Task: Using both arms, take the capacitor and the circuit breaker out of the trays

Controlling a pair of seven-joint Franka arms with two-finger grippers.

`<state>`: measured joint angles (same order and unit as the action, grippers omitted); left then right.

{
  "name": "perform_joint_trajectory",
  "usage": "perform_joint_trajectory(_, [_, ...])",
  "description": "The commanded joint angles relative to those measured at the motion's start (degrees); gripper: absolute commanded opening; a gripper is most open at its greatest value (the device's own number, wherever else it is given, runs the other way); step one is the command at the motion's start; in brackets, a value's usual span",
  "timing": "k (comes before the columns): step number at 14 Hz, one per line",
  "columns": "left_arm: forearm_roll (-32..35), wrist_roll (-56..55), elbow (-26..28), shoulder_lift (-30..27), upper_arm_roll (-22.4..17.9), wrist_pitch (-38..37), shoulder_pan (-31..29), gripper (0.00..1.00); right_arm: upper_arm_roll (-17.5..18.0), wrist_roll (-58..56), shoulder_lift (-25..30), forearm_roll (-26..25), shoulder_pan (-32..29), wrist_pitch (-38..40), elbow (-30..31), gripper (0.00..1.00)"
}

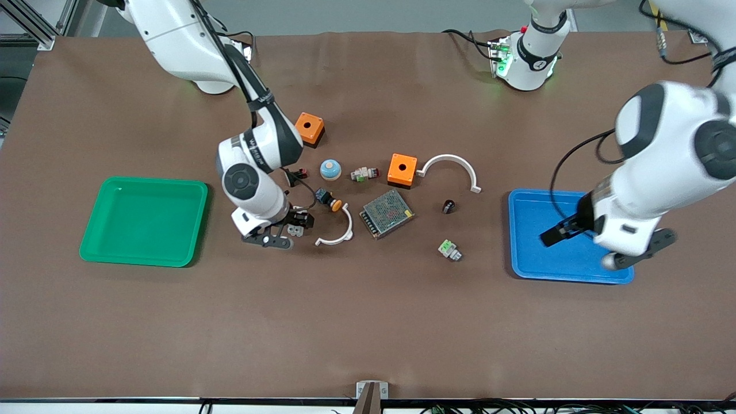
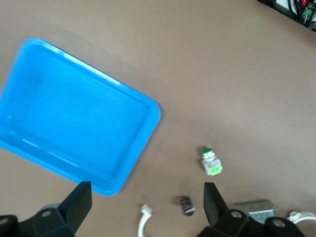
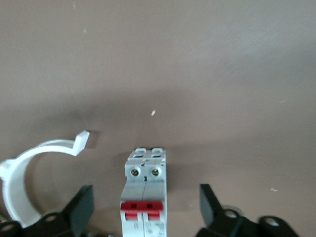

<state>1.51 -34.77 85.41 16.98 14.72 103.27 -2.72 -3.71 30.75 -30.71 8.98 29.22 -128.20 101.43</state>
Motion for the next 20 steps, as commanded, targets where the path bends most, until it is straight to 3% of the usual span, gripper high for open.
perform_joint_trajectory(1, [1.21,8.19,0.81,-6.24,0.31,-4.72,-2.46,1.0,0.46,-4.44,0.03,-0.45,-4.77,11.71,-9.73,1.0])
perform_joint_trajectory(3, [1.13,14.18,1.16,-10.55,-1.25,-7.54,-2.38,1.0,0.46,-11.12,0.38,-0.54,-9.51,19.62,-14.4,1.0])
perform_joint_trajectory(4, [1.13,17.6,1.6,-12.65,-4.14,-8.94,-0.72,1.0,0.37,-14.97,1.34,-0.89,-11.97,22.61,-15.81,1.0])
perform_joint_trajectory(6, [0.95,23.15,1.69,-15.73,-8.28,-14.03,1.05,1.0,0.37,-21.93,4.06,-3.52,-16.72,25.71,-15.92,1.0])
perform_joint_trajectory(9, [0.95,25.8,3.61,-19.34,-9.88,-16.87,1.84,1.0,0.37,-29.4,7.58,-7.29,-22.96,30.01,-16.0,1.0])
perform_joint_trajectory(12, [1.04,26.6,4.24,-20.5,-9.71,-16.96,1.32,1.0,0.46,-33.21,9.43,-8.45,-27.8,34.23,-18.1,1.0])
perform_joint_trajectory(15, [1.04,26.51,4.15,-20.58,-9.36,-16.96,1.75,1.0,0.37,-33.12,9.0,-8.72,-29.48,41.7,-24.85,1.0])
perform_joint_trajectory(20, [0.95,26.51,3.8,-20.85,-8.56,-16.96,1.67,1.0,0.81,-32.07,9.17,-7.49,-30.1,41.54,-26.46,1.0])
